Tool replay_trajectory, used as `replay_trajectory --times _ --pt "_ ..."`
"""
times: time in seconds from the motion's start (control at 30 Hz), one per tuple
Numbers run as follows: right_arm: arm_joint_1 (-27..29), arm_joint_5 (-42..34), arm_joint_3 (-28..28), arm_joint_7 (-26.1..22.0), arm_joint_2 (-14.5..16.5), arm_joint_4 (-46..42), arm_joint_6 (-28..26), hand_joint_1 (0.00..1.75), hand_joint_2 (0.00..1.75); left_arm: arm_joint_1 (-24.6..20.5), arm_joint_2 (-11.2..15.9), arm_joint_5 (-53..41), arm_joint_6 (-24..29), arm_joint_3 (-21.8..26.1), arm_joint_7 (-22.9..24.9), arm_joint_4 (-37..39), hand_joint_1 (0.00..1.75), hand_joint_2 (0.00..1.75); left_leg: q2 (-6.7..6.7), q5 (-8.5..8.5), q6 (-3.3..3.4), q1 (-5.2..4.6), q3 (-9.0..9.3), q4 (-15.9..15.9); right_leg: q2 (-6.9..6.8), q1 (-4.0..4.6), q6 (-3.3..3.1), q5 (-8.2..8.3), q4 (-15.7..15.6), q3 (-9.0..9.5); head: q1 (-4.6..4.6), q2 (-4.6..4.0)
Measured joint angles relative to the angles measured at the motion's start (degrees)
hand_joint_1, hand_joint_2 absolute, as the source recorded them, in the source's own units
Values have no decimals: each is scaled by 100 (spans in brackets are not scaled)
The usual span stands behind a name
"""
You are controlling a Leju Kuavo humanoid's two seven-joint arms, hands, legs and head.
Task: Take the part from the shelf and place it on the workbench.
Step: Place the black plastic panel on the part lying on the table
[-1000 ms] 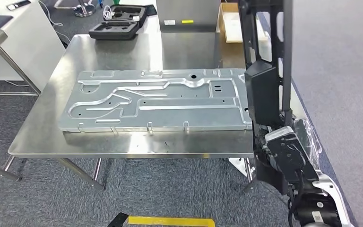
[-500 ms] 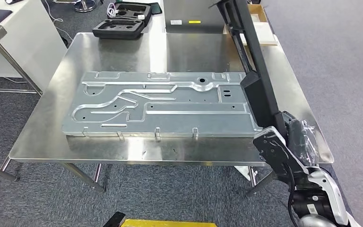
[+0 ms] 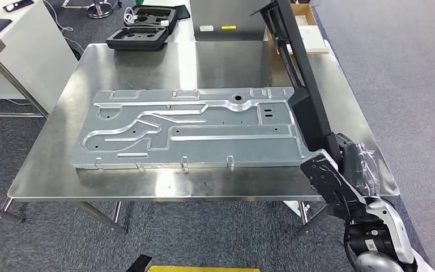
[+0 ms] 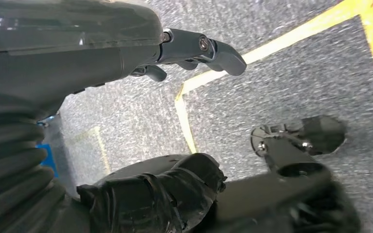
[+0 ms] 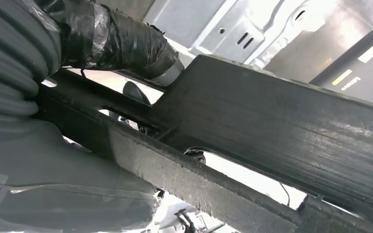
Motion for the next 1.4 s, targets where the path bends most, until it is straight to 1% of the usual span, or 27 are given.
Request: replay_trajectory --times 0.03,0.13,0.2,0.23,0.3,0.33,0.37,0.4,0.47,0.5,0.53,0.6,0.67,0.7,0.73,0.8,0.83,0.87,0.9,0.97,1.03,1.13,1.2,1.27,1.33,1.37,1.4 --pt "-2 -1 0 0 -1 6 0 154 175 -4 -1 0 1 1 0 1 0 175 -3 0 24 -7 73 -145 3 10 34 -13 5 -2 2 0" --pt "-2 -2 0 0 -2 26 0 154 175 9 -1 0 2 1 1 1 0 175 -12 -54 139 -25 115 -217 7 8 126 -34 -24 9 0 0" --pt "-10 -2 0 0 -2 39 0 154 175 12 -1 0 2 1 2 1 0 175 -9 -59 215 -15 168 -268 2 -1 172 -177 211 -84 16 0" --pt "-14 -2 0 0 -2 49 1 154 175 7 1 0 2 0 2 1 0 175 -8 -64 242 -13 191 -282 0 2 181 -310 518 -238 25 0" --pt "-14 -10 0 0 -2 72 18 154 175 -5 3 1 2 -1 2 1 0 175 -7 -89 283 -32 213 -278 -1 21 178 -563 1305 -685 34 0" --pt "-8 -22 0 0 -1 84 40 154 175 -6 3 2 2 -1 2 1 0 175 -8 -104 298 -45 225 -272 -2 32 168 -589 1562 -869 33 0" --pt "-3 -40 0 0 -1 96 69 154 175 -4 3 3 2 -1 2 1 0 175 -10 -125 310 -58 242 -262 -1 40 151 -507 1613 -955 33 0" --pt "-2 -59 0 1 -1 105 105 154 175 -1 3 4 2 0 1 1 0 175 -15 -150 316 -68 265 -249 -1 50 125 -324 1445 -929 33 0" --pt "-10 -86 1 2 0 117 189 154 175 1 2 6 1 1 -12 1 0 175 -27 -210 308 -82 317 -224 -1 80 50 120 728 -656 32 0" --pt "-23 -91 1 2 -1 121 237 154 175 -4 1 8 0 0 -24 0 0 175 -33 -235 295 -91 327 -210 0 100 17 241 397 -515 32 0" --pt "-40 -93 2 3 -1 128 284 154 175 -9 -1 10 0 -1 -35 0 0 175 -37 -248 274 -96 327 -212 3 119 -8 285 193 -424 30 0" --pt "-71 -95 4 4 -2 151 363 154 175 -14 0 15 0 0 -49 0 0 175 -39 -256 223 -101 320 -226 14 137 -32 249 75 -373 22 0" --pt "-83 -95 4 4 -2 182 437 154 175 -11 18 21 1 0 -52 0 0 175 -33 -307 161 -109 319 -199 16 105 -71 249 33 -331 11 0" --pt "-90 -94 5 4 -2 200 479 154 175 -13 24 27 1 -1 -53 0 0 175 -27 -391 131 -109 265 -62 10 85 -94 248 10 -300 2 0" --pt "-102 -92 7 5 -2 218 521 154 175 -15 30 33 1 -1 -54 -1 0 175 -20 -522 101 -106 144 189 2 72 -117 244 -6 -269 -12 0" --pt "-122 -85 15 6 -2 258 626 154 175 -15 25 44 1 -1 -49 -1 0 175 -9 -820 63 -84 -259 942 -9 75 -148 225 -5 -243 -34 0" --pt "-126 -78 21 7 -2 280 702 154 175 -10 25 49 3 -1 -43 -1 0 175 -8 -879 53 -78 -449 1239 -9 78 -156 209 0 -233 -38 0" --pt "-128 -64 28 7 -2 305 807 154 175 -3 26 53 8 -1 -37 -1 0 175 -7 -830 49 -75 -555 1354 -8 81 -159 191 7 -218 -38 0" --pt "-136 -44 36 7 -2 331 927 154 175 2 27 55 13 -1 -27 -1 0 175 -7 -672 55 -74 -554 1251 -4 82 -159 169 15 -197 -38 0" --pt "-170 52 58 7 -2 393 1250 154 175 1 31 52 18 -1 -7 -1 0 175 -7 -206 103 -76 -273 529 5 83 -145 113 28 -135 -38 0" --pt "-220 245 73 7 -3 465 1607 154 175 -12 33 52 13 -1 -40 -1 0 175 -6 20 154 -95 6 -77 14 100 -109 69 38 -110 -33 0" --pt "-261 548 42 7 -37 540 2012 154 175 -8 26 88 -1 -1 -270 -1 0 175 -10 1 213 -97 92 -242 17 105 -25 46 11 -108 -30 0" --pt "-280 638 -36 7 -76 558 2126 154 175 3 11 115 0 -1 -385 -1 0 175 -9 12 270 -69 159 -319 11 104 31 -56 141 -146 -11 0" --pt "-305 672 -118 7 -98 576 2148 154 175 -2 0 122 3 -1 -423 -1 0 175 -3 10 317 -54 213 -359 8 92 72 -326 705 -416 13 0" --pt "-294 704 -154 7 -103 609 2150 154 175 -8 -3 124 26 -1 -421 -1 0 175 2 -11 343 -53 225 -353 8 73 105 -566 1421 -830 16 0" --pt "-274 723 -158 7 -103 631 2153 154 175 -6 -6 125 48 -1 -416 -1 0 175 2 -24 344 -53 231 -348 8 62 119 -558 1585 -959 16 0" --pt "-256 751 -166 7 -103 658 2165 154 175 -3 -11 125 70 -1 -414 -1 0 175 0 -39 338 -51 239 -339 7 50 129 -444 1542 -988 15 0"
